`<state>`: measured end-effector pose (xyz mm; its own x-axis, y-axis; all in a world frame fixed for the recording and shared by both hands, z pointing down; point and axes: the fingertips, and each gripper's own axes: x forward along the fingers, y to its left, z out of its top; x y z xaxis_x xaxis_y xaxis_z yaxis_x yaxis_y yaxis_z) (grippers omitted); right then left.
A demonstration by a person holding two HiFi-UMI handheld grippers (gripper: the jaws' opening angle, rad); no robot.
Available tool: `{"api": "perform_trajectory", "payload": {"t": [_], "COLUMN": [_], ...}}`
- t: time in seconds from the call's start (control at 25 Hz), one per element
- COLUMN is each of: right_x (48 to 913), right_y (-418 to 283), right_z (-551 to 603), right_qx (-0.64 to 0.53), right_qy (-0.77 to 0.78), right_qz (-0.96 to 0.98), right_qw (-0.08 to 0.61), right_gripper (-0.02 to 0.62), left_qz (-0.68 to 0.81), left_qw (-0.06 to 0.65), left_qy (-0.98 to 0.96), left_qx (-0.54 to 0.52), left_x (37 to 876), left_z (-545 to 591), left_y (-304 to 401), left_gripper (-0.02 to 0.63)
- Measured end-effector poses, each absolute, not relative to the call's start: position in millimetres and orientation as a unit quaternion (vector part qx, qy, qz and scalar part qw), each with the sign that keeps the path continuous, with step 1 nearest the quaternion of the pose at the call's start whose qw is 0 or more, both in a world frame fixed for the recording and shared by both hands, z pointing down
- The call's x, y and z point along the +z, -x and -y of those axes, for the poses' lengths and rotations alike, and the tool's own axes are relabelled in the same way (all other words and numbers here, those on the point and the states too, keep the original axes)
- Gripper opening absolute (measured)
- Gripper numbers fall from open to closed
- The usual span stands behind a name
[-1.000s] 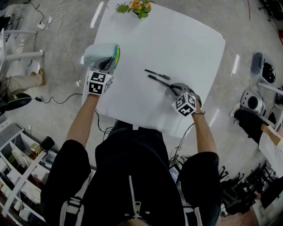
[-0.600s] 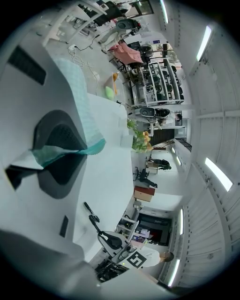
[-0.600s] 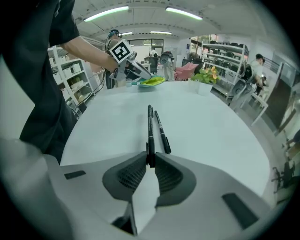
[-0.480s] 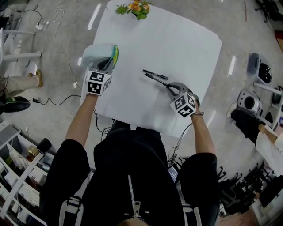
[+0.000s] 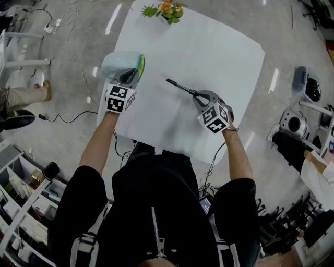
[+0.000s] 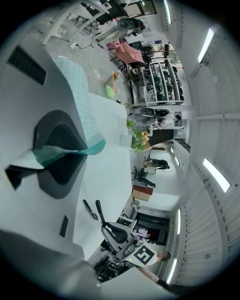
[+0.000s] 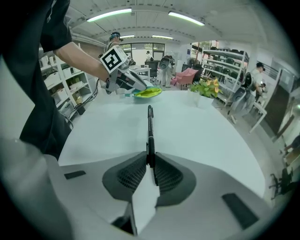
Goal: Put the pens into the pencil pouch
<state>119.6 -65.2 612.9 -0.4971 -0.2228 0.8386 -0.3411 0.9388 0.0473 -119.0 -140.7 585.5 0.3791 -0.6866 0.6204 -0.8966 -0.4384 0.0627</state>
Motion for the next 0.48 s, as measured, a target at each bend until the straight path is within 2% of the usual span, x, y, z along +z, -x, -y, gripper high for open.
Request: {"api": "perform_trajectory", "payload": {"t": [0.48], "right_x": [604.2], "right_y": [-50.0], "right_z": [108.4], "right_qx": [0.054], "right_qy": [-0.147], "right_qz": [0.873], "right_qw": [0.462], "right_gripper": [0.066], "left_qz": [0.488], "left_qw": [0.202], "left_qy": [-0.813], "left_qx": [0.246], "left_x": [578.9], "left_z": [147.3], "left_y": [114.5], "left_gripper": [0.046]}}
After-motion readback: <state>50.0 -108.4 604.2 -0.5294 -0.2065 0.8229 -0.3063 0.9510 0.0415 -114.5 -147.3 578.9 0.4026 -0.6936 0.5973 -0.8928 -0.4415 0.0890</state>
